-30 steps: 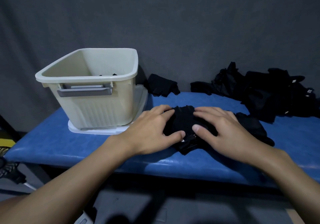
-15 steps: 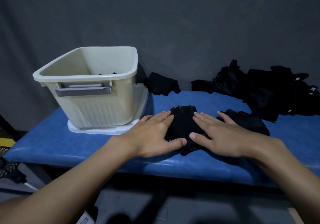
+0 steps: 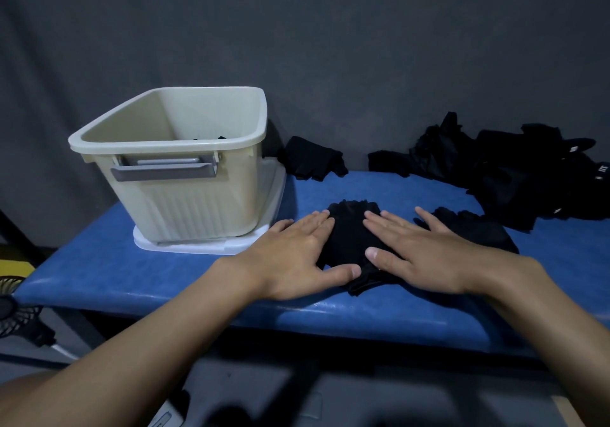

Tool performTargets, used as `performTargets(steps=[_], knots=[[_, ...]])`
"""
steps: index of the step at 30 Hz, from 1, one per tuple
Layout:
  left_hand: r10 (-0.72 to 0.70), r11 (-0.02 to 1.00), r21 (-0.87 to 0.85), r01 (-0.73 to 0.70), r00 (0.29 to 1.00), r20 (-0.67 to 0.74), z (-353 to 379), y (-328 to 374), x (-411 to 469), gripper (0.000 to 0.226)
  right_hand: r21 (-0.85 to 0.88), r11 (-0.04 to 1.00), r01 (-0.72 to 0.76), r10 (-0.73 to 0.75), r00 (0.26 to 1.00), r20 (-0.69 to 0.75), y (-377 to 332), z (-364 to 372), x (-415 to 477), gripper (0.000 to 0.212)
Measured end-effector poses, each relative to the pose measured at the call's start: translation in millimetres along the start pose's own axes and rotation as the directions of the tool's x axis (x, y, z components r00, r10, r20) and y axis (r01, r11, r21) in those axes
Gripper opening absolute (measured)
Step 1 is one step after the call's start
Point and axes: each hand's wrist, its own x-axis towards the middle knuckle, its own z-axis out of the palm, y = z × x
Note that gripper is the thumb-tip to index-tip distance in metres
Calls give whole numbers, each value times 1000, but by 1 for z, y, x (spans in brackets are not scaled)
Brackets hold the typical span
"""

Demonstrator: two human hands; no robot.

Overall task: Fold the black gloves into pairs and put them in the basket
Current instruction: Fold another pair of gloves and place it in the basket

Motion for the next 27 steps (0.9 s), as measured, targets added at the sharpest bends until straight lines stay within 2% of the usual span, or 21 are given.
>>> performTargets(steps=[9, 12, 15, 18, 21, 27], knots=[[7, 1000, -11, -8, 1000, -22, 3, -1, -2, 101, -45, 999, -27, 28, 999, 30, 0, 1, 0, 90], [33, 999, -7, -34, 995, -93, -1, 0, -4, 107, -40, 999, -29, 30, 999, 29, 0, 1, 0, 87], [84, 996, -19, -88, 983, -164, -5, 5, -6, 101, -25, 999, -29, 30, 999, 31, 0, 1, -1, 89], [94, 995, -7, -95, 987, -128, -3, 9, -6, 89, -17, 999, -32, 32, 999, 30, 0, 2, 0, 92], [66, 998, -5, -67, 996, -56, 0, 8, -4, 89, -18, 999, -35, 36, 999, 28, 0, 1, 0, 93], [60, 998, 11, -60, 998, -15, 0, 8, -4, 90, -9, 999, -45, 46, 998, 37, 0, 2, 0, 88]])
